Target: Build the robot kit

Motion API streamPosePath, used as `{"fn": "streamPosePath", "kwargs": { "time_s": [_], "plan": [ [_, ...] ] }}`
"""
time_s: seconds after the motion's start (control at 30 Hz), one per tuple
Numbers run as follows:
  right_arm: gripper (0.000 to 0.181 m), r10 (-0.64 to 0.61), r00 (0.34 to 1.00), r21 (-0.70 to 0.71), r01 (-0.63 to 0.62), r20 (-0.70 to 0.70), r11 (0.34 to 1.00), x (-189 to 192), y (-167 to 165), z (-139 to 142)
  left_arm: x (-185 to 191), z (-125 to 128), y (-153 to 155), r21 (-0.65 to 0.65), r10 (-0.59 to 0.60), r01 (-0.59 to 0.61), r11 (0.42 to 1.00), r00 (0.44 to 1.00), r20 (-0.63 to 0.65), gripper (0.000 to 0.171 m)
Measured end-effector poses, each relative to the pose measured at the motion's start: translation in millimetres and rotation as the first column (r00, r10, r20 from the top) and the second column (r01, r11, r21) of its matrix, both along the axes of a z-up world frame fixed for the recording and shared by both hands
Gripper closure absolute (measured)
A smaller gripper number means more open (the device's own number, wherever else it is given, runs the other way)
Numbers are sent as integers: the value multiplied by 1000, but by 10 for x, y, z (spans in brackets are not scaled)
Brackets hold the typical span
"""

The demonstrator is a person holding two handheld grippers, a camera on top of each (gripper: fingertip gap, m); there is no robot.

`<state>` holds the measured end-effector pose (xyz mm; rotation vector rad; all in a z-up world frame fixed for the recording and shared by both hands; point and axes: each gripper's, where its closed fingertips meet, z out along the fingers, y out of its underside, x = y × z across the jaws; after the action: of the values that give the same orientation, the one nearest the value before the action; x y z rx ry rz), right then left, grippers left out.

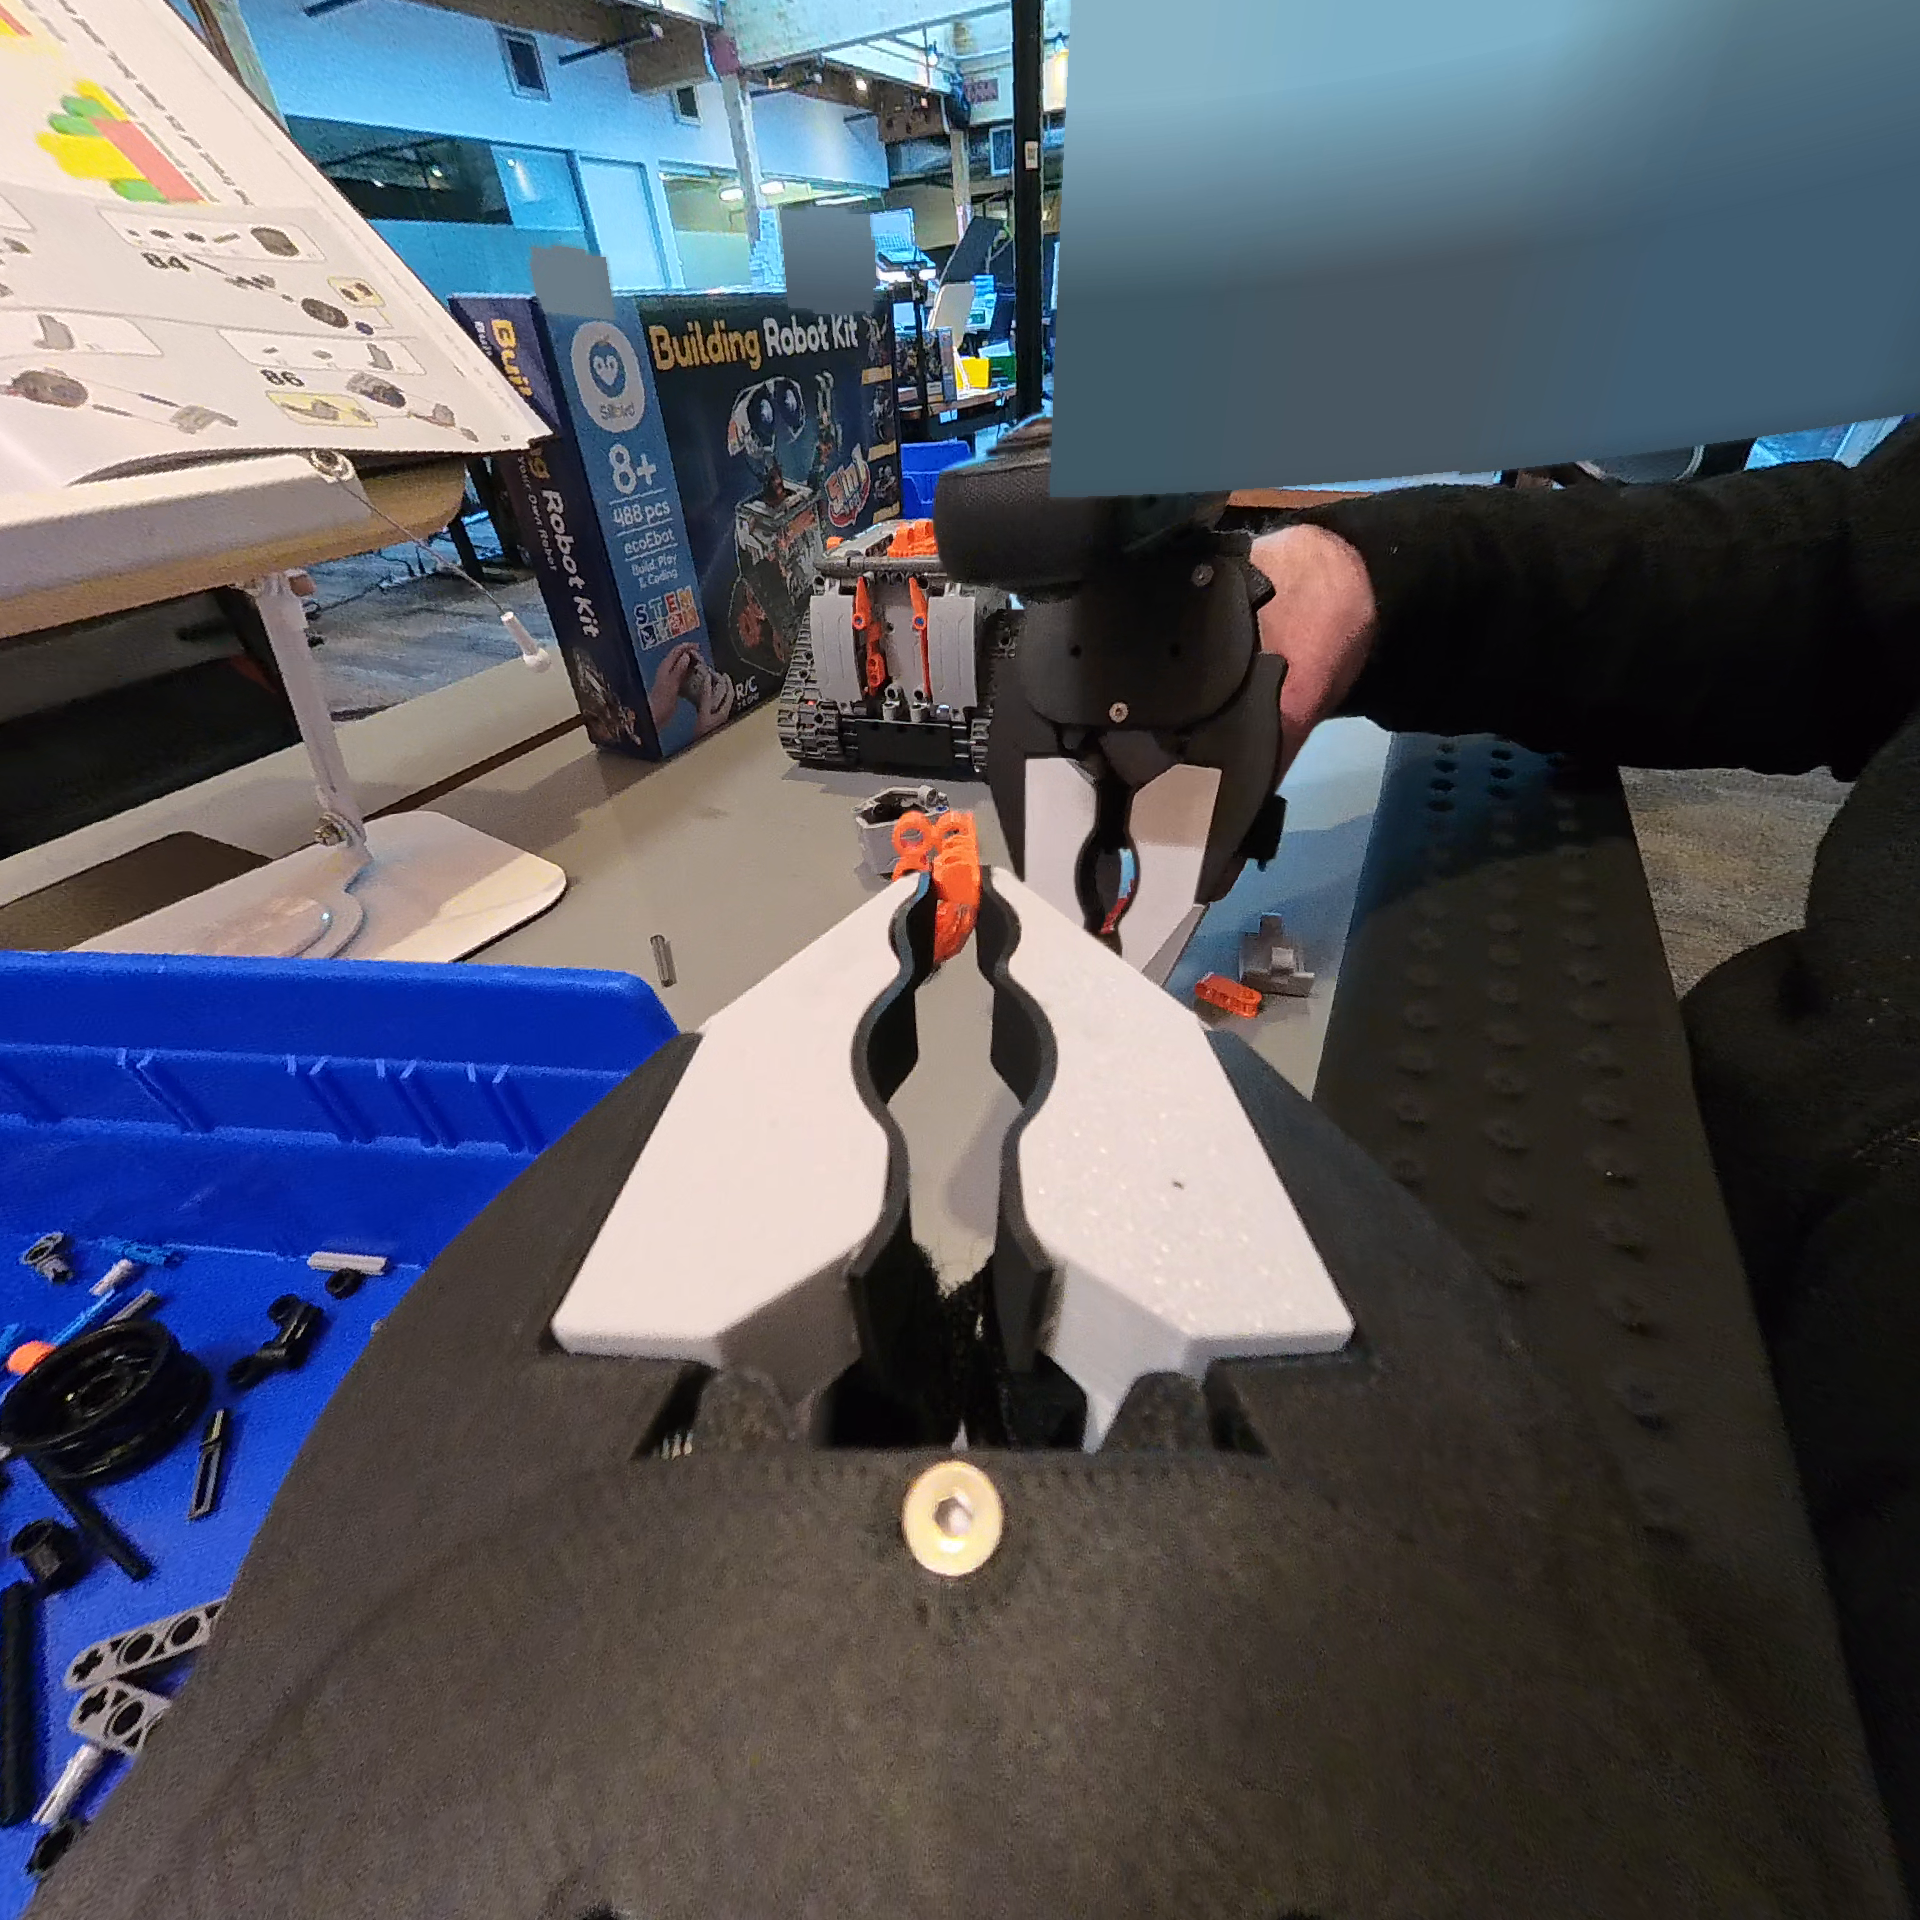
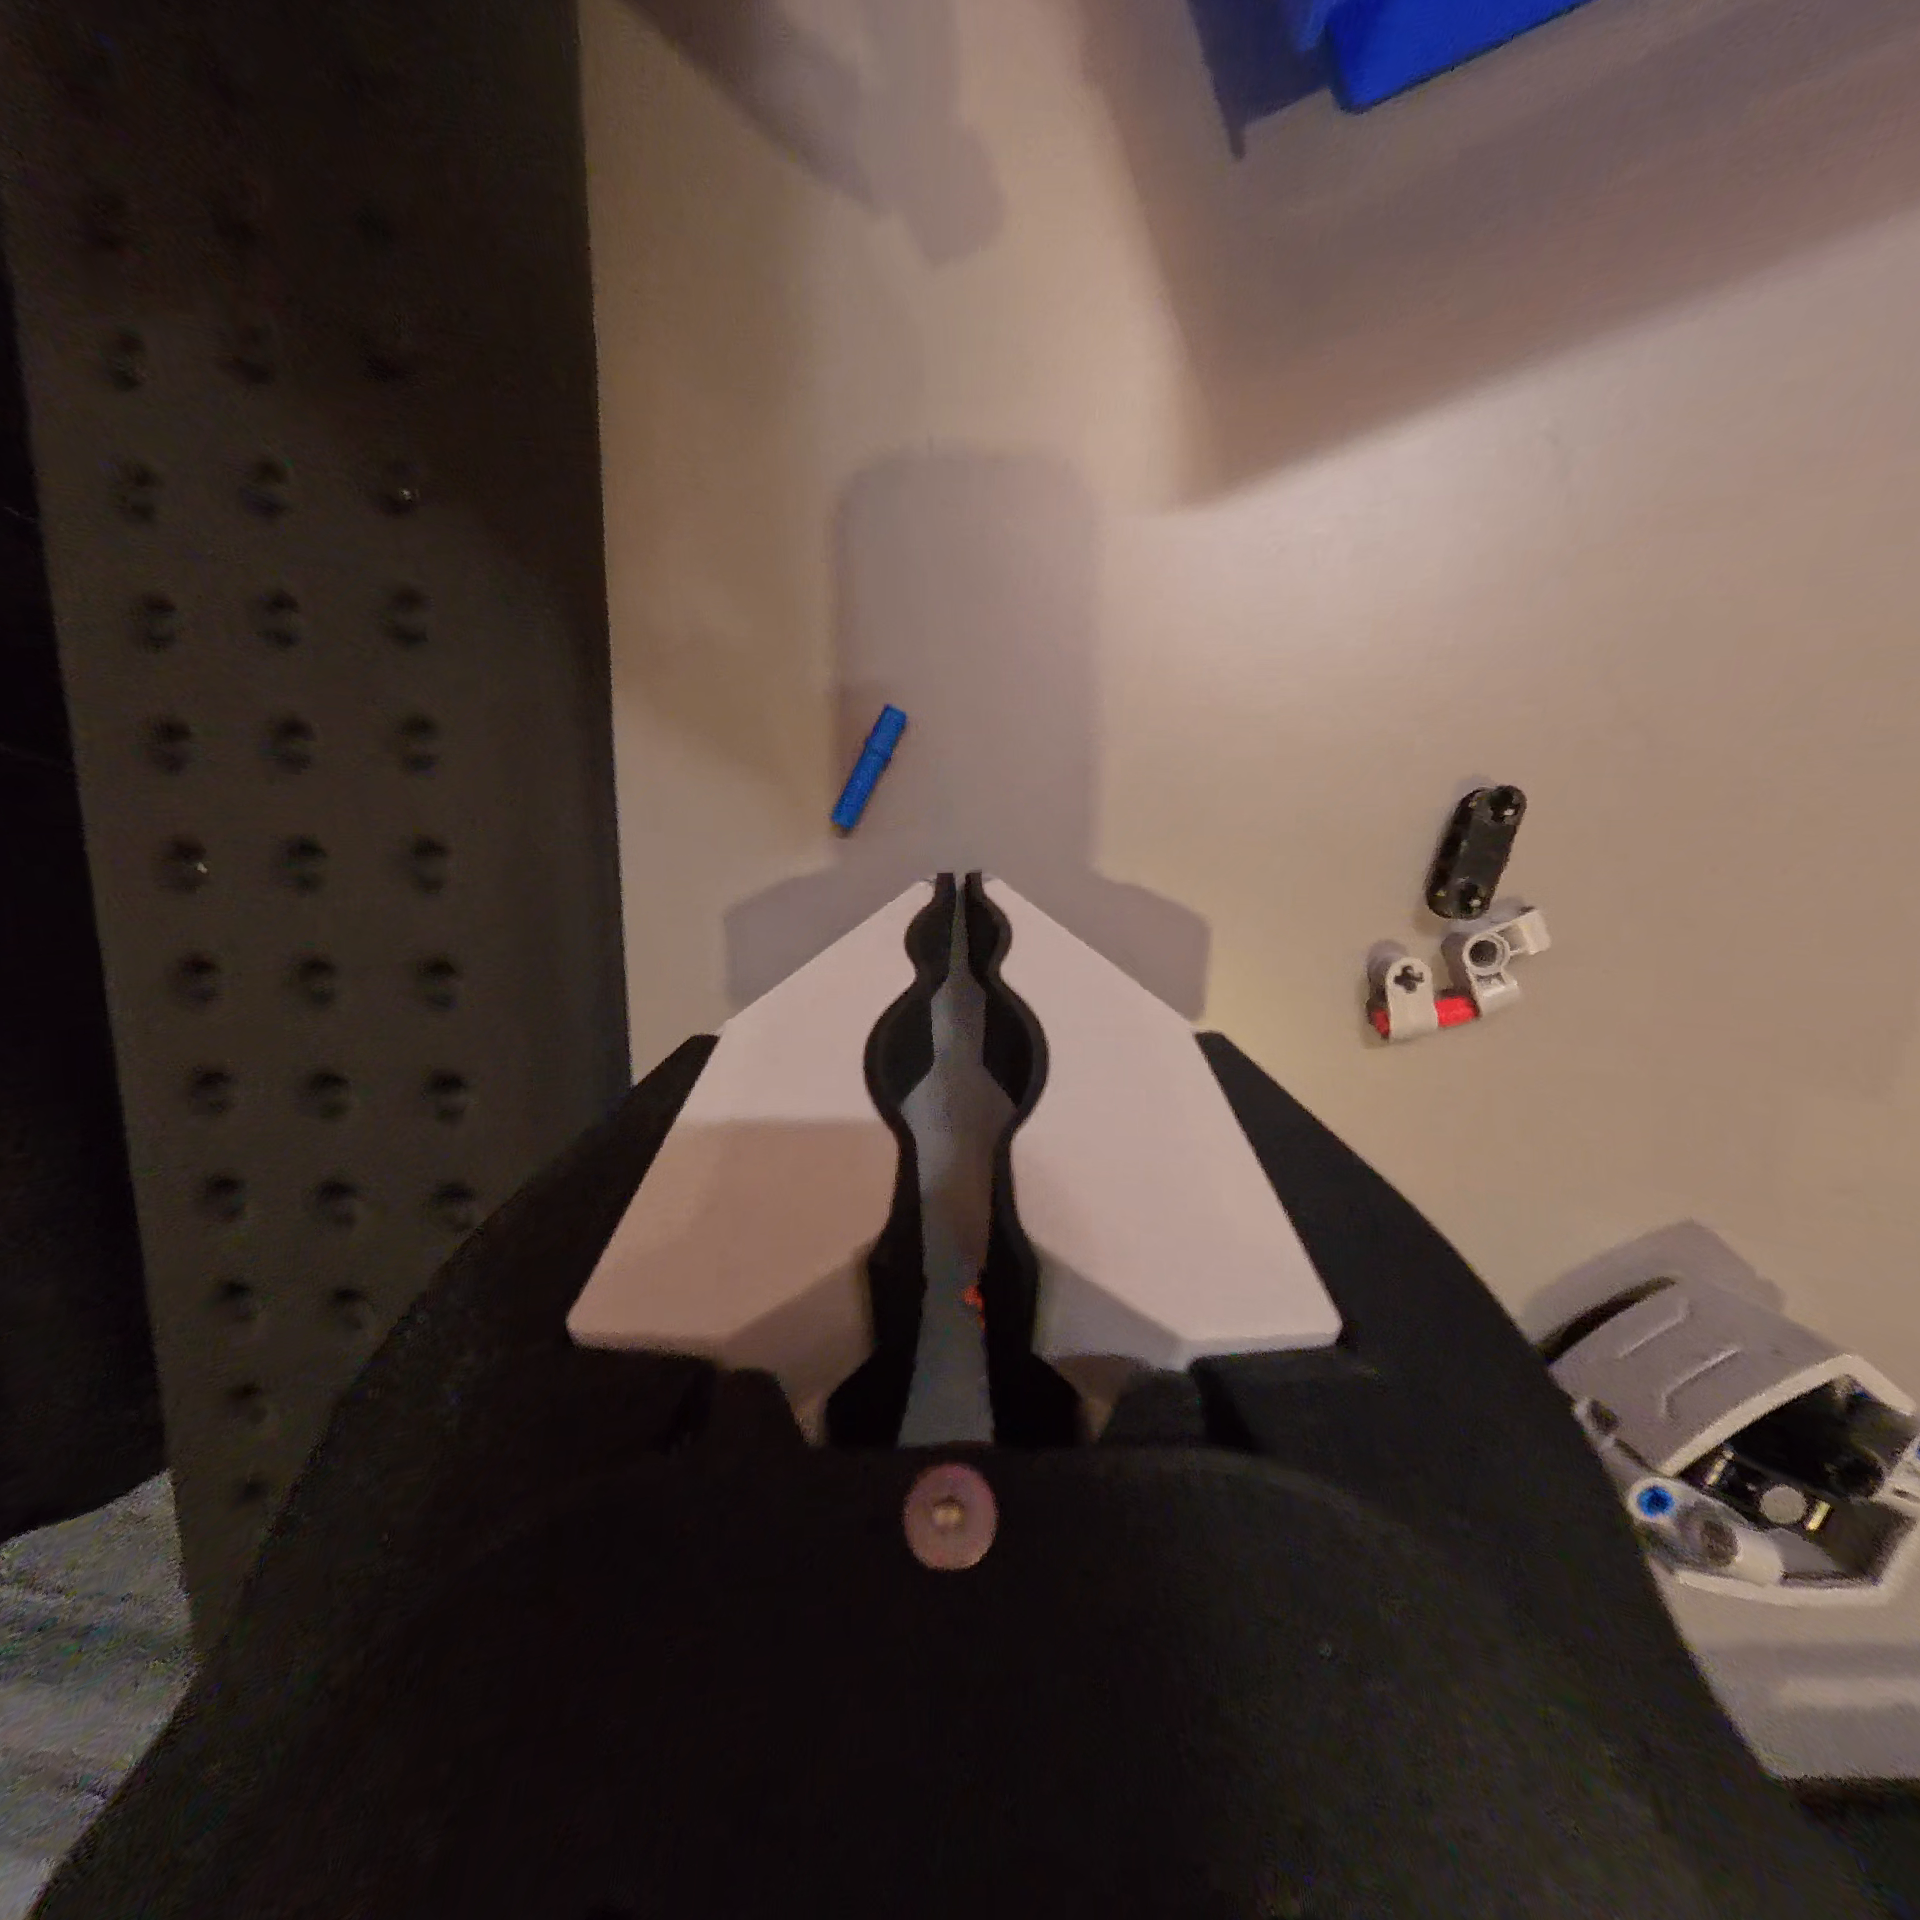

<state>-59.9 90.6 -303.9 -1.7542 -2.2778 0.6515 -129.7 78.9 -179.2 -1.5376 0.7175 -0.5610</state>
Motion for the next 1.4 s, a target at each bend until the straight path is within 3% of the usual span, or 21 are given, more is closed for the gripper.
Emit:
{"fn": "streamPosePath", "kwargs": {
  "time_s": [0.13, 0.2, 0.33, 0.5, 0.63, 0.8, 0.93, 1.03, 1.17, 1.27, 1.4],
  "plan": [
    [181, -15, 1000, -64, 14, -12, 998, -62, -176, 4, -5, -19, -1, -4, 3, -3, 1000, 1000, -3, 167],
    [180, 6, 1000, -28, -6, -27, 1000, -73, -192, 23, -2, -13, -9, 0, 4, -4, 1000, 1000, -6, 167],
    [171, 177, 971, 79, -166, -161, 983, -147, -259, 222, -27, -13, -35, 7, 8, -8, 1000, 1000, -5, 167],
    [162, 470, 869, 179, -443, -156, 879, -225, -420, 262, -86, 11, -50, 15, 24, -24, 1000, 1000, 10, 167],
    [160, 666, 742, 181, -646, -78, 742, -219, -609, 130, -144, 16, -56, 23, 37, -37, 999, 999, 31, 167],
    [170, 740, 671, 125, -730, -56, 672, -257, -715, 14, -203, 45, -42, 30, 49, -50, 998, 998, 47, 167],
    [181, 662, 746, 63, -659, -75, 750, -325, -621, 9, -204, 50, -43, 32, 45, -47, 998, 998, 46, 167],
    [181, 521, 852, 33, -520, -56, 854, -372, -448, 10, -191, 44, -44, 29, 40, -41, 999, 998, 44, 167],
    [181, 356, 931, -2, -357, -79, 934, -327, -227, 120, -176, 40, -42, 27, 36, -38, 999, 998, 42, 167],
    [179, 299, 948, -17, -302, -105, 953, -211, -115, 255, -159, 29, -38, 23, 34, -35, 999, 999, 40, 167],
    [178, 378, 924, 149, -367, -53, 918, -44, -9, 183, -135, 23, -28, 21, 33, -34, 999, 999, 34, 167]
  ]
}}
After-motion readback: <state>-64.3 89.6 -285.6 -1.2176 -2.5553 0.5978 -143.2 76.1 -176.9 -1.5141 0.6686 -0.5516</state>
